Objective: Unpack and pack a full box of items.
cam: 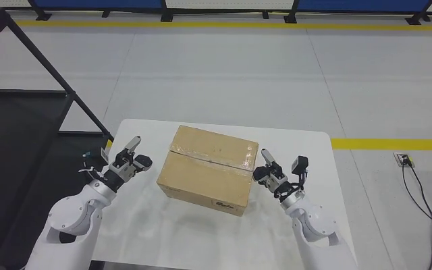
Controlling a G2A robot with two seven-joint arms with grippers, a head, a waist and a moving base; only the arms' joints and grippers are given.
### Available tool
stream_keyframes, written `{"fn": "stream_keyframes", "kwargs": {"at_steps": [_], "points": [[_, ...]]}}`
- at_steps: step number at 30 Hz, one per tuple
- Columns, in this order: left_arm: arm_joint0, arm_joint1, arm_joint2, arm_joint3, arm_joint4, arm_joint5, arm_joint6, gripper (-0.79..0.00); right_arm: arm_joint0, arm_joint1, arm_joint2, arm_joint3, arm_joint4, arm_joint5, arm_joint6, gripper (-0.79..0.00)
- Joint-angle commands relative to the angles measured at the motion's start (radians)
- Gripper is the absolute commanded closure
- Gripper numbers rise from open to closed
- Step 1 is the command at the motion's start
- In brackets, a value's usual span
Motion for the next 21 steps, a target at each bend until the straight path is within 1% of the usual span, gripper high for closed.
{"fn": "stream_keyframes", "kwargs": {"at_steps": [1, 7, 11, 14, 21], "points": [[0.001, 0.000, -0.001, 0.000, -0.001, 0.000, 0.000, -0.785, -0.001, 0.001, 0.005, 0.004, 0.003, -0.002, -0.017, -0.785], [0.001, 0.001, -0.001, -0.001, -0.001, -0.001, -0.005, -0.785, -0.047, 0.009, 0.052, -0.028, 0.038, -0.038, -0.066, -0.785], [0.000, 0.002, -0.006, -0.006, -0.002, -0.001, -0.009, -0.785, -0.102, 0.014, 0.098, -0.077, 0.057, -0.066, -0.134, -0.785], [0.003, 0.004, -0.016, -0.008, -0.003, -0.001, -0.016, -0.785, -0.140, 0.016, 0.134, -0.103, 0.062, -0.094, -0.213, -0.785], [0.006, 0.005, -0.025, -0.002, -0.001, 0.003, -0.013, -0.785, -0.140, 0.016, 0.134, -0.103, 0.062, -0.094, -0.212, -0.785]]}}
